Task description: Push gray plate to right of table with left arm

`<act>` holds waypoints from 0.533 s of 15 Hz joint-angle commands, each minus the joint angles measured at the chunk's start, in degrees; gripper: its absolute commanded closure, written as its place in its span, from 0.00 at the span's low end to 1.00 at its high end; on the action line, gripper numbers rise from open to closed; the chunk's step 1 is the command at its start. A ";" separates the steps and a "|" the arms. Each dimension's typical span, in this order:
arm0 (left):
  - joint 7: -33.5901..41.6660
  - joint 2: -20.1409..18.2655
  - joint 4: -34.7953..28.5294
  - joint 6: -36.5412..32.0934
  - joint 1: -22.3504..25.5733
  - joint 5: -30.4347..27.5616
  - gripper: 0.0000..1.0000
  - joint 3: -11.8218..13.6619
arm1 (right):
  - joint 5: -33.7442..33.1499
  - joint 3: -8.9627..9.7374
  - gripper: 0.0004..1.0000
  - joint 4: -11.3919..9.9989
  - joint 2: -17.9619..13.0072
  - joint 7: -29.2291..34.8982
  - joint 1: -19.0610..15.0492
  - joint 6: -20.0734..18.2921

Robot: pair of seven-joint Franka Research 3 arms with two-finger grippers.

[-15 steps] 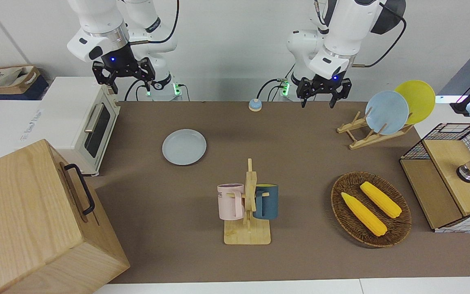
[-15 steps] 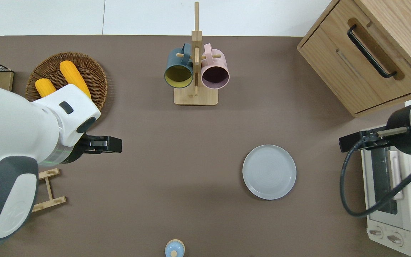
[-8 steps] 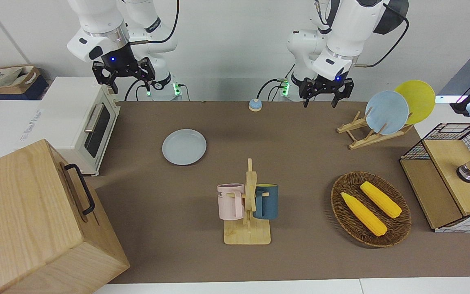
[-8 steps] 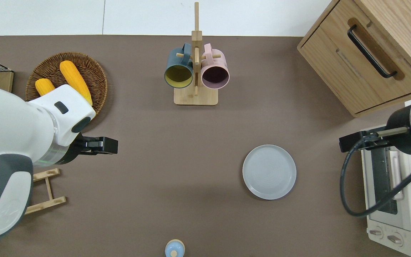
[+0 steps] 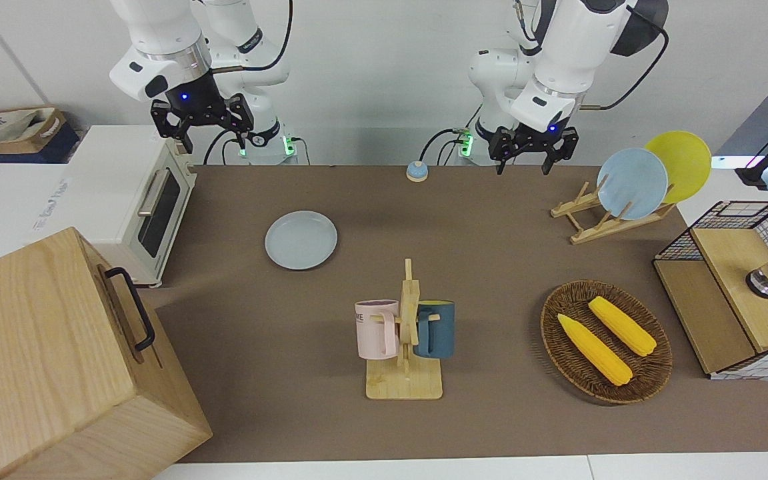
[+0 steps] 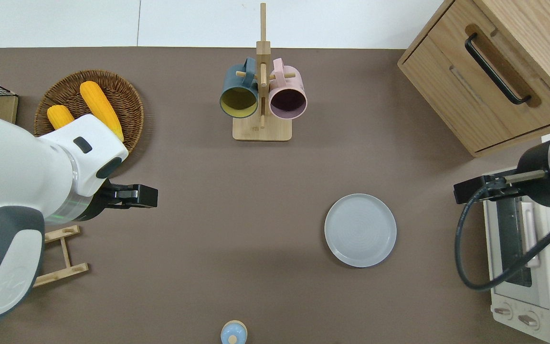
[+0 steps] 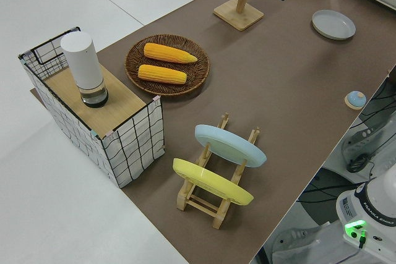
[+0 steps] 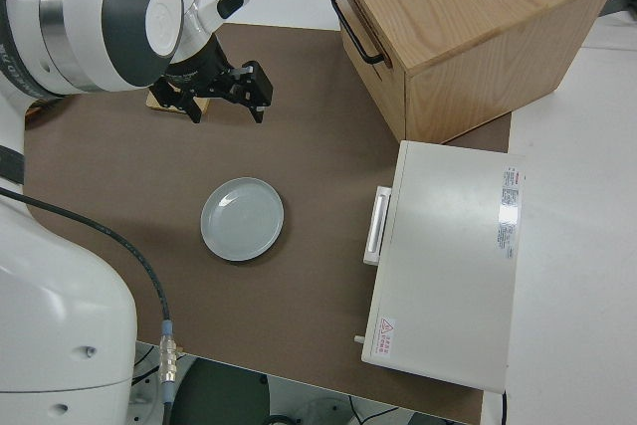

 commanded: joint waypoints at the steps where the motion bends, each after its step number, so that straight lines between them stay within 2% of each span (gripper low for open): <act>1: 0.67 0.05 0.91 -1.36 0.23 0.59 0.01 0.08 | 0.46 0.32 0.02 0.05 -0.43 -0.15 -0.62 -0.69; 8: 1.45 0.23 1.87 -1.36 0.23 0.68 0.01 0.08 | 0.46 0.32 0.02 -0.03 -0.43 -0.15 -0.62 -0.69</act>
